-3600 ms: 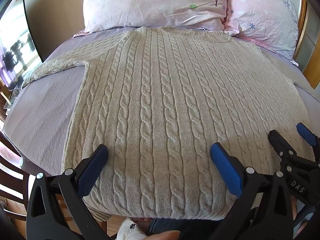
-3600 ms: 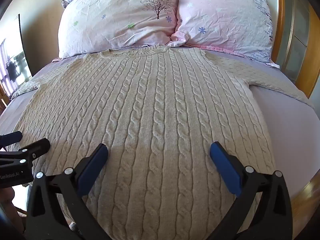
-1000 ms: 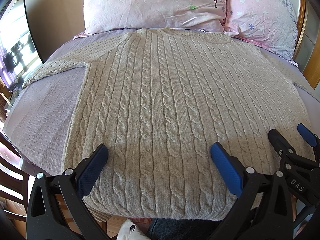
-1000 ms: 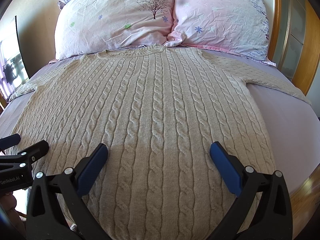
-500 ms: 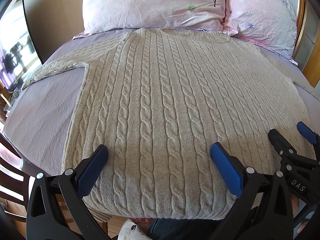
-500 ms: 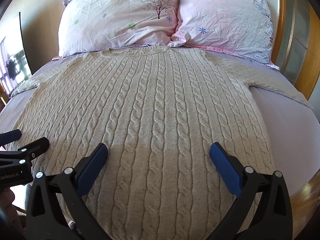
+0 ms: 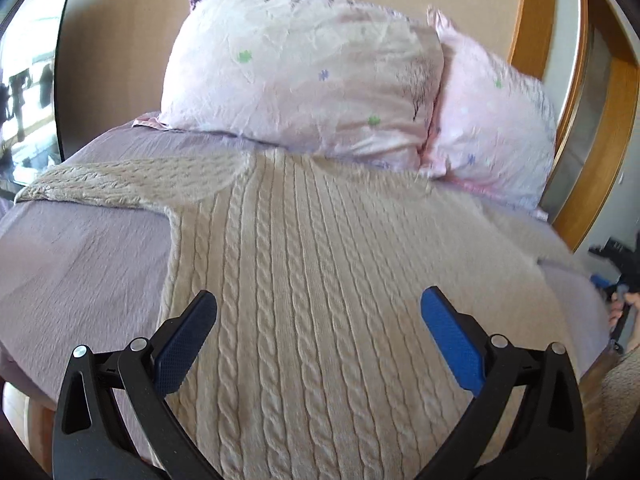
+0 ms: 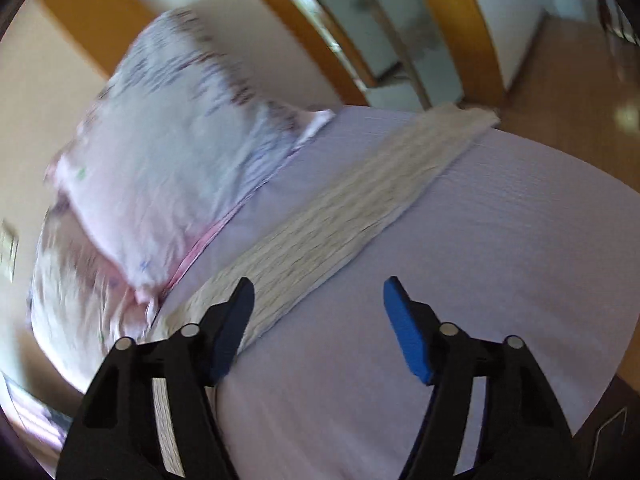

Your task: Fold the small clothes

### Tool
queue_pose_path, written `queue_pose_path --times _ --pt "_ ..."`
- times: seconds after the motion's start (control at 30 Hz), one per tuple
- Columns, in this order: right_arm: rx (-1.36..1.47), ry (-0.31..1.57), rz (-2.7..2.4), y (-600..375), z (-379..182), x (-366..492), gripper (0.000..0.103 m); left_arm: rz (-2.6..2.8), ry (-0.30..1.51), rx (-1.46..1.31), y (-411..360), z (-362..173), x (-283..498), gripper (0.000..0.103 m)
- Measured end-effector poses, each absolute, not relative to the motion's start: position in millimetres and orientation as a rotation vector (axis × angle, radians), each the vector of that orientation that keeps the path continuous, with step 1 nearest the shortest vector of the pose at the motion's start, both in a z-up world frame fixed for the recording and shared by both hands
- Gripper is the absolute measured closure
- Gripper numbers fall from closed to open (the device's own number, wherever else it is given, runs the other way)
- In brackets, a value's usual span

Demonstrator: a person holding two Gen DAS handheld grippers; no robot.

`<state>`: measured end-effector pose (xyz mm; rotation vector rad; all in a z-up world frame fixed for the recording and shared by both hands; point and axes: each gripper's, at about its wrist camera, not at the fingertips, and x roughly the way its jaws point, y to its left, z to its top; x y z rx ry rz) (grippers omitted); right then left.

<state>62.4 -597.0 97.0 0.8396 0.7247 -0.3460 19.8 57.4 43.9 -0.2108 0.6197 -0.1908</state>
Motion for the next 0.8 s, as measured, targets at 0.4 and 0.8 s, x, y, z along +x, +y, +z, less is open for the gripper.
queue_pose_path --times 0.4,0.8 --pt "1.071 0.706 -0.521 -694 45 113 0.095 -0.017 0.536 -0.401 168 53 68 0.001" --pt "0.433 0.589 0.353 -362 191 150 0.097 0.219 0.57 -0.51 268 46 93 0.001"
